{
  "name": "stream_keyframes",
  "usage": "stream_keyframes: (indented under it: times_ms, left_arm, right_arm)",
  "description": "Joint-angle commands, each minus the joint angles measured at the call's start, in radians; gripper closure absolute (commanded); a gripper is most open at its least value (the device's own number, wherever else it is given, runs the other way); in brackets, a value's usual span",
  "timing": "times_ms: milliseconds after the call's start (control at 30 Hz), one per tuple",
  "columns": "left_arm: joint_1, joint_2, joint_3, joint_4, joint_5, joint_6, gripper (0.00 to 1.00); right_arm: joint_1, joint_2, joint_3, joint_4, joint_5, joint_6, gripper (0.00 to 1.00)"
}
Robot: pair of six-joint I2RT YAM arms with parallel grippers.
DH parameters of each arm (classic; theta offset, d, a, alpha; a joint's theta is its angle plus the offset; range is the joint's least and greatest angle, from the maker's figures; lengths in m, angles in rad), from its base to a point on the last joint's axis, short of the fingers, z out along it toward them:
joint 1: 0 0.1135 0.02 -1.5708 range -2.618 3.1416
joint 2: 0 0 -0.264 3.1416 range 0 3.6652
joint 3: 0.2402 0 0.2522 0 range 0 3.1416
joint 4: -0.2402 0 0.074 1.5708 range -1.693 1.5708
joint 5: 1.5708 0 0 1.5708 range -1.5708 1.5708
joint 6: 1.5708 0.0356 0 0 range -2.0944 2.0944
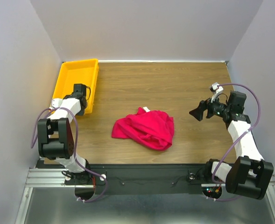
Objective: Fold and stack the t-shirts
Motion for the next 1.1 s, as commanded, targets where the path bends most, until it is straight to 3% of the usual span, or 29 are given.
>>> stream_keyframes:
  times_ms: [0,367,400,567,633,767,933,1067]
  left_arm:
    - [0.0,0.036,0.053,-0.075,-0.074,-0.216,1.0]
    - [0.0,0.174,0.162,-0.156,-0.123,-0.215,0.98]
    - [0.0,0.183,0.186,-0.177,-0.12,-0.21,0.84]
    - [-0.011,0.197,0.228,-0.211,-0.122,-0.158,0.6]
    - [-0.015,0.167,0.211,-0.19,-0.122,-0.133,0.55]
    - [-0.017,0.098,0.188,-0.152,-0.115,-0.046,0.28]
    - [-0.017,-0.004,0.15,-0.13,-0.077,0.071,0.24]
    - [-0.017,-0.134,0.068,-0.066,-0.011,0.215,0.24]
  right_arm:
    - [-0.008,-0.012,0.008,0.042,-0.031,0.006,0.0]
    - [-0.008,-0.002,0.007,0.04,-0.032,0.006,0.0]
    - [-0.01,0.0,0.005,0.04,-0.032,0.006,0.0]
    - [-0.01,0.0,0.002,0.039,-0.034,0.003,0.0]
    - [-0.01,0.0,0.001,0.04,-0.034,0.0,0.0]
    - [-0.01,-0.003,-0.002,0.04,-0.041,-0.006,0.0]
    - [-0.01,-0.011,-0.016,0.039,-0.072,-0.042,0.0]
    - [-0.008,0.012,-0.002,-0.022,-0.205,-0.143,0.0]
